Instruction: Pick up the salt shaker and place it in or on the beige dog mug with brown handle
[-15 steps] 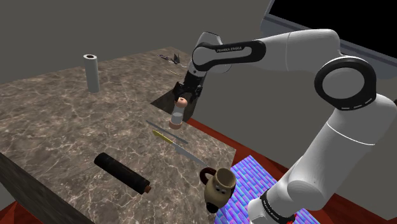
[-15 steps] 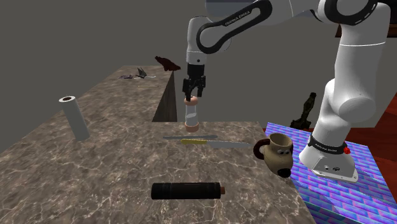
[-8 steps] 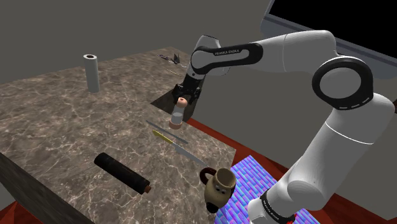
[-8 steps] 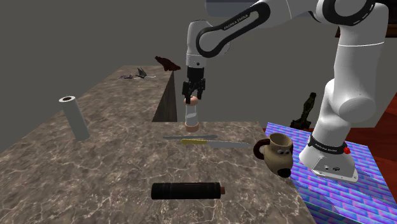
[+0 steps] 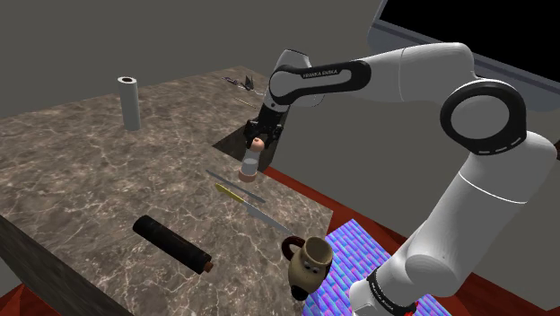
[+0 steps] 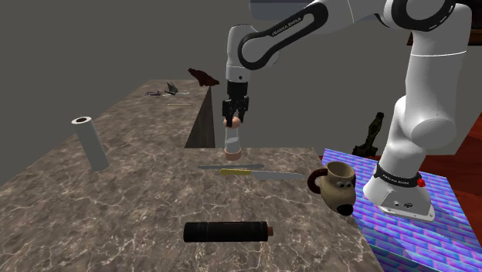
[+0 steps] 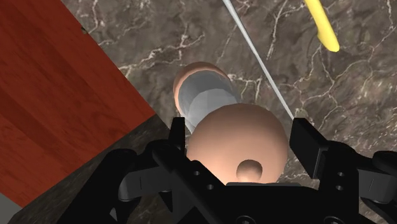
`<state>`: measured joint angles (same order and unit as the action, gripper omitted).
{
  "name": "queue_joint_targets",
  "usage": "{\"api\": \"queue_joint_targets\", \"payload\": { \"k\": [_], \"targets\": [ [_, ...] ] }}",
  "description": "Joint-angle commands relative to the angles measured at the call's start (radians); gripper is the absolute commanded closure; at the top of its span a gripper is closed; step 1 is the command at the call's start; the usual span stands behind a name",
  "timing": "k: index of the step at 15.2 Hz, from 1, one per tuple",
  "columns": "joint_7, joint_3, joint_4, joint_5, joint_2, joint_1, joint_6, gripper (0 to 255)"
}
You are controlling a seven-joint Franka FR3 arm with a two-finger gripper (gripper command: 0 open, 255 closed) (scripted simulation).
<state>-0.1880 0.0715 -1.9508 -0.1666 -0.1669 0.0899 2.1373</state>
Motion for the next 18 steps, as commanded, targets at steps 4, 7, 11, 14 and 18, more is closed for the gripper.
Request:
{"api": "queue_joint_targets", "payload": {
  "k": [4,7,11,14,18],
  "targets": [
    [0.000,0.000,-0.001,0.000,0.000,0.000,0.000,255],
    [-0.006,-0.001,0.020,0.002,0.016,-0.001,-0.036,255],
    [-0.013,-0.001,0.052,0.005,0.033,-0.001,-0.086,255],
    [-0.018,-0.002,0.079,0.007,0.044,-0.002,-0.123,255],
    [-0.025,-0.002,0.117,0.010,0.057,-0.003,-0.173,255]
  ]
}}
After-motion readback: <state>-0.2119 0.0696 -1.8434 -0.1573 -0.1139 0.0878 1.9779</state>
